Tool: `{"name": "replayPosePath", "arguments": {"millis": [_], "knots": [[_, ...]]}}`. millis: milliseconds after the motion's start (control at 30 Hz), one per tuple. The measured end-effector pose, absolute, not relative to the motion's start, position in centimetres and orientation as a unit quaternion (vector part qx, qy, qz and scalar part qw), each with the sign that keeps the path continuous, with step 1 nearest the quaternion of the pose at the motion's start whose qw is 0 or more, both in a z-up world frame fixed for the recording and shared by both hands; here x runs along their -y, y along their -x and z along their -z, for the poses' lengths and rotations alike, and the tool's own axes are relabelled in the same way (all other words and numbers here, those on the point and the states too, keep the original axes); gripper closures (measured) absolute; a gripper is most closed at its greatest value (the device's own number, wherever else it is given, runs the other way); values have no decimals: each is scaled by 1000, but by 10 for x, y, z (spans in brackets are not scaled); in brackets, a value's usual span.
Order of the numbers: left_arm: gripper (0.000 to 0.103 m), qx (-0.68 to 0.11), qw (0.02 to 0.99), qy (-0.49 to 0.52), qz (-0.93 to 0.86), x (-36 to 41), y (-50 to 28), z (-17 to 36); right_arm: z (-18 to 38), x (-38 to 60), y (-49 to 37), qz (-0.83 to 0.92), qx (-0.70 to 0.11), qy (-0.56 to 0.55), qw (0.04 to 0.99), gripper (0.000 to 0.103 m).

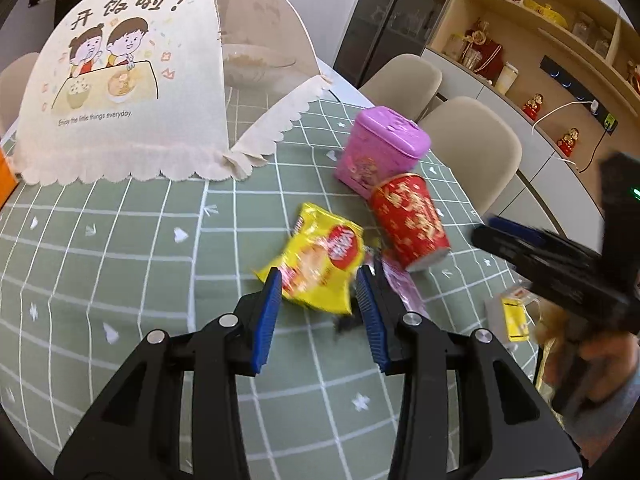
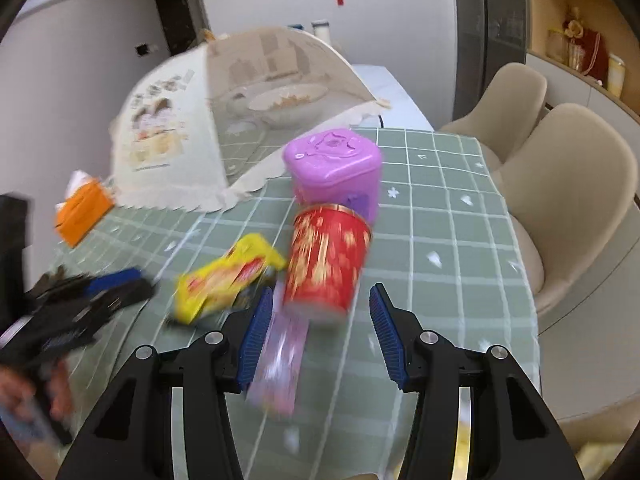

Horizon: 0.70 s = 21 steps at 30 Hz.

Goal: Collect trash
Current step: 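Reach the left tool to the yellow chip bag while the right tool reaches the red paper cup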

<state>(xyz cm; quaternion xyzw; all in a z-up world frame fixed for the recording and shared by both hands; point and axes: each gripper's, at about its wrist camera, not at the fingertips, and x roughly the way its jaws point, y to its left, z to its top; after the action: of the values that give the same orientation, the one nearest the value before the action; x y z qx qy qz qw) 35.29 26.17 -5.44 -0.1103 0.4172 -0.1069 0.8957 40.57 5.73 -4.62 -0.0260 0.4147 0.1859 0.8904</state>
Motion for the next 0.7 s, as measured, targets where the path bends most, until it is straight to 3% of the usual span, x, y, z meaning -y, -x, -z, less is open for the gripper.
{"name": "replayPosePath", "arguments": {"millis": [200, 400, 700], "knots": [[66, -441, 881, 121, 125, -281, -379, 67, 78, -78, -447, -180, -475, 33, 861, 48], [66, -457, 870, 128, 137, -285, -396, 87, 50, -47, -422, -158, -477, -7, 864, 53], [66, -476, 859, 90, 167, -255, -406, 104, 20, -27, -387, -147, -462, 17, 875, 53]]}}
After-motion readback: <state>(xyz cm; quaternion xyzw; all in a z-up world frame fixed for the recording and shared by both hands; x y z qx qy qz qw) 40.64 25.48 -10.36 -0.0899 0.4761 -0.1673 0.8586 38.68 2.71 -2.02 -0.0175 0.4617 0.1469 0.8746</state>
